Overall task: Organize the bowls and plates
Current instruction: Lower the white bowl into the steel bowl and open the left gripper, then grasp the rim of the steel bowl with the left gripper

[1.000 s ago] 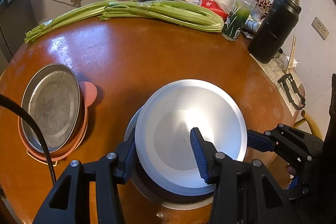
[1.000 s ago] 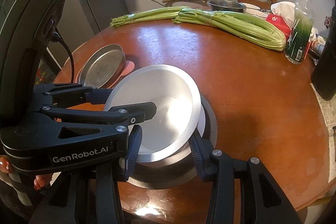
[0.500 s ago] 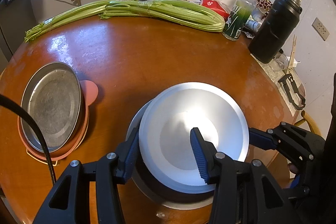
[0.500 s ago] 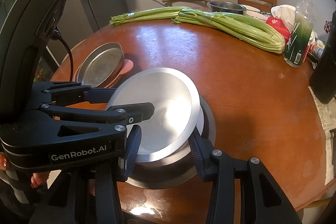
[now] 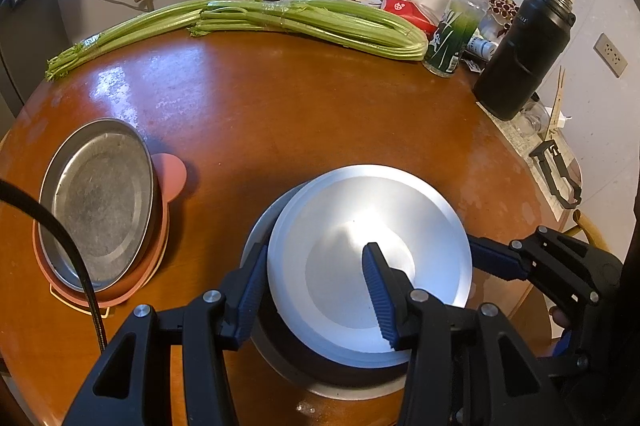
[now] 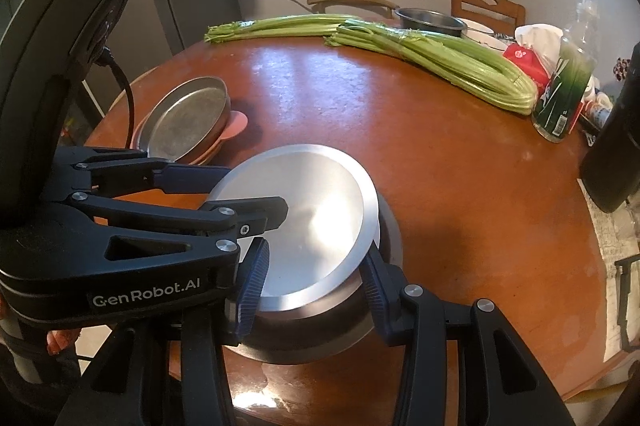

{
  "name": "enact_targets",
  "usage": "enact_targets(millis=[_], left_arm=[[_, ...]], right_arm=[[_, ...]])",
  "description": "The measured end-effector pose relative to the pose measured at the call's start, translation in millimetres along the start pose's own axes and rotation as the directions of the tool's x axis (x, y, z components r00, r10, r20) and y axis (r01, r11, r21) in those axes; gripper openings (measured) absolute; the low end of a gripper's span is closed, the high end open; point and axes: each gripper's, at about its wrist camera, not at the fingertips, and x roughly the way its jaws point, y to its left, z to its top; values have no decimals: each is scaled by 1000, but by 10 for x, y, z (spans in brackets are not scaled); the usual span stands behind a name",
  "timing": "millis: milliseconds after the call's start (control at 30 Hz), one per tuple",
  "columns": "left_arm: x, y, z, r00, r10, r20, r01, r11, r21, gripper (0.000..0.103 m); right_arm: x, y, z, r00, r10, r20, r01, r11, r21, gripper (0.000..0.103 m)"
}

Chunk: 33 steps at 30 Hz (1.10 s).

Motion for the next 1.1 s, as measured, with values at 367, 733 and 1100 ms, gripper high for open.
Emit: enact_targets(millis=[367, 733, 1100], left_arm=[[8, 23, -11, 1000, -9, 3, 9, 1000, -5, 48], [-67, 34, -14, 1000, -1, 30, 2, 1000, -8, 48], [-187, 46, -13, 998, 19, 65, -18, 1000, -8, 48]], right_arm=[[-23, -25, -2, 1000, -6, 10, 6, 1000, 8, 49], [-68, -67, 3, 999, -12, 33, 11, 1000, 26, 52], [-167, -114, 9, 997, -29, 73, 25, 999, 47, 53]])
